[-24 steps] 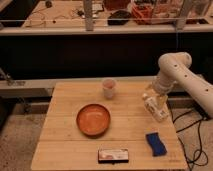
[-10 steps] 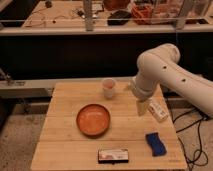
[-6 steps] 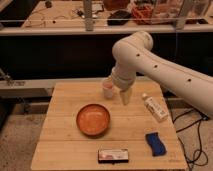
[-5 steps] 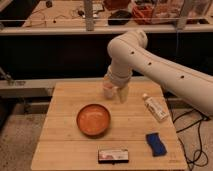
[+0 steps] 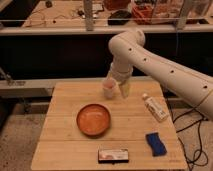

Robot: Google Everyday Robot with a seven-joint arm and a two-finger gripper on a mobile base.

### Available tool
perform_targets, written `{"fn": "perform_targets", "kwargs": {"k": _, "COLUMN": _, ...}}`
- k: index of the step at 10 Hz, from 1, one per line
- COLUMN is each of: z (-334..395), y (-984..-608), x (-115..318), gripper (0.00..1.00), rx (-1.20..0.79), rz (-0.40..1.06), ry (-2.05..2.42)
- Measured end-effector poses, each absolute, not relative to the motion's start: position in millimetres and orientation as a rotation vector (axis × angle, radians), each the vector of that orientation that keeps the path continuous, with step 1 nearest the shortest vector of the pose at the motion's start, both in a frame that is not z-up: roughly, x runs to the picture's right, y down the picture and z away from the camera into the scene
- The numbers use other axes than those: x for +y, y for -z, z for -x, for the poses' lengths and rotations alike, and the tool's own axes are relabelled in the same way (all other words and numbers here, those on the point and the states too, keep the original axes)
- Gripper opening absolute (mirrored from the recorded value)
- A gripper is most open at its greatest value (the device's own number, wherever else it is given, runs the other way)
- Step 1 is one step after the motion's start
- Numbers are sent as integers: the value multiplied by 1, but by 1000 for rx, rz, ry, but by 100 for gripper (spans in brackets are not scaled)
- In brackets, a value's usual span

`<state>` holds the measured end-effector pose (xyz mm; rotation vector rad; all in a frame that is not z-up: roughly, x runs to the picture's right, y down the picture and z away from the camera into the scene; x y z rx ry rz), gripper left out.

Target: Move the arm in a circular motion

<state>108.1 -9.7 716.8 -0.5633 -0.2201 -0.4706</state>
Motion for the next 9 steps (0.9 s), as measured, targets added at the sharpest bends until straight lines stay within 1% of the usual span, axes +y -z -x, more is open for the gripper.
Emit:
{"fn": "perform_targets", "kwargs": {"k": 2, "z": -158, "y": -740, "x": -5, "gripper": 80, "rx": -187, "rz": 595, "ry": 409}}
{"fn": "perform_targets", "kwargs": {"k": 5, "z": -231, "y": -771, "x": 20, "gripper": 80, "rx": -130, "rz": 660, "ry": 290}}
{"fn": "perform_targets", "kwargs": {"k": 7, "z": -261, "y": -772, "x": 39, "gripper": 80, "rx": -86, "rz": 691, "ry": 214}}
{"fn": "perform_targets", "kwargs": {"k": 9, "z": -279, "y": -754, "x": 68, "gripper": 80, "rx": -44, "rz": 702, "ry": 154}}
